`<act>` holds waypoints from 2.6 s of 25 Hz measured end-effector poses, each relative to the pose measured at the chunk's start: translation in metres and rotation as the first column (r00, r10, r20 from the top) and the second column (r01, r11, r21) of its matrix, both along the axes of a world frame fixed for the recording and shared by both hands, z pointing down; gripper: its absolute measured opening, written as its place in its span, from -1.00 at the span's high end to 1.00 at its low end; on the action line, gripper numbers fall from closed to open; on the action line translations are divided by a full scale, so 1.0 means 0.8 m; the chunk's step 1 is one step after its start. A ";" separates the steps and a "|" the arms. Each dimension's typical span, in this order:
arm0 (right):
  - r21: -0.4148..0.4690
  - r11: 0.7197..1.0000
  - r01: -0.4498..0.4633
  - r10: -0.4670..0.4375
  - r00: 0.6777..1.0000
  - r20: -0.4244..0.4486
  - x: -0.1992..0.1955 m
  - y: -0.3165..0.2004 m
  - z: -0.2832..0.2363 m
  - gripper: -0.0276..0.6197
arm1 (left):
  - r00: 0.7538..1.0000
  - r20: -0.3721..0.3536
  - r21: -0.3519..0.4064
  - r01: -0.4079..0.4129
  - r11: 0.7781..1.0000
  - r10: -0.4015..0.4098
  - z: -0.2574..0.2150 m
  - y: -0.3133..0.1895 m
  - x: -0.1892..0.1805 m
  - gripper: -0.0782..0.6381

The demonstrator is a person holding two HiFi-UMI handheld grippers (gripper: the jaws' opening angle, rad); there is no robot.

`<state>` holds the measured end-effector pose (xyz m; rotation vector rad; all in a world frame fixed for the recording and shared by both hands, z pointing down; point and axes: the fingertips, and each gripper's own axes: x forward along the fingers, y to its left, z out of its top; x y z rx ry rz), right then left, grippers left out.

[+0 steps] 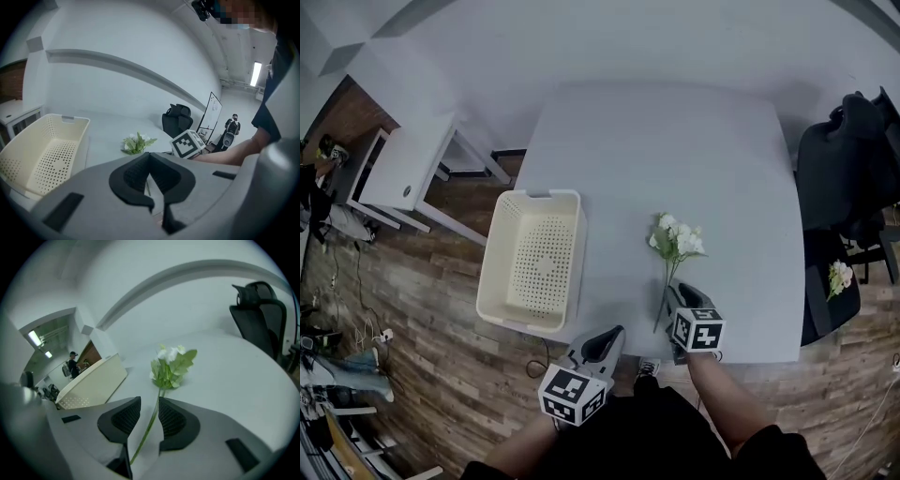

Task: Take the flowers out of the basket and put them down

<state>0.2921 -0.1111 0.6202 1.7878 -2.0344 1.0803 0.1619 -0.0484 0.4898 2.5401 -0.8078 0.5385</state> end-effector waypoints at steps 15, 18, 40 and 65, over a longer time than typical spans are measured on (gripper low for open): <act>0.380 0.902 0.203 -0.258 0.961 0.099 -0.144 0.048 -0.200 0.84 | 0.999 -0.022 0.081 0.028 0.996 -0.027 -0.046 -0.010 -0.089 0.76; 0.386 0.905 0.176 -0.236 0.965 0.111 -0.170 0.060 -0.211 0.84 | 0.999 -0.039 0.094 0.006 0.996 -0.002 -0.057 -0.006 -0.114 0.76; 0.390 0.920 0.038 -0.067 0.996 0.062 -0.320 0.207 -0.221 0.84 | 0.974 -0.126 0.060 -0.182 0.982 0.188 -0.052 0.095 -0.233 0.76; 0.384 0.923 0.003 -0.035 0.996 0.078 -0.360 0.240 -0.219 0.84 | 0.964 -0.145 0.075 -0.212 0.974 0.221 -0.059 0.127 -0.270 0.76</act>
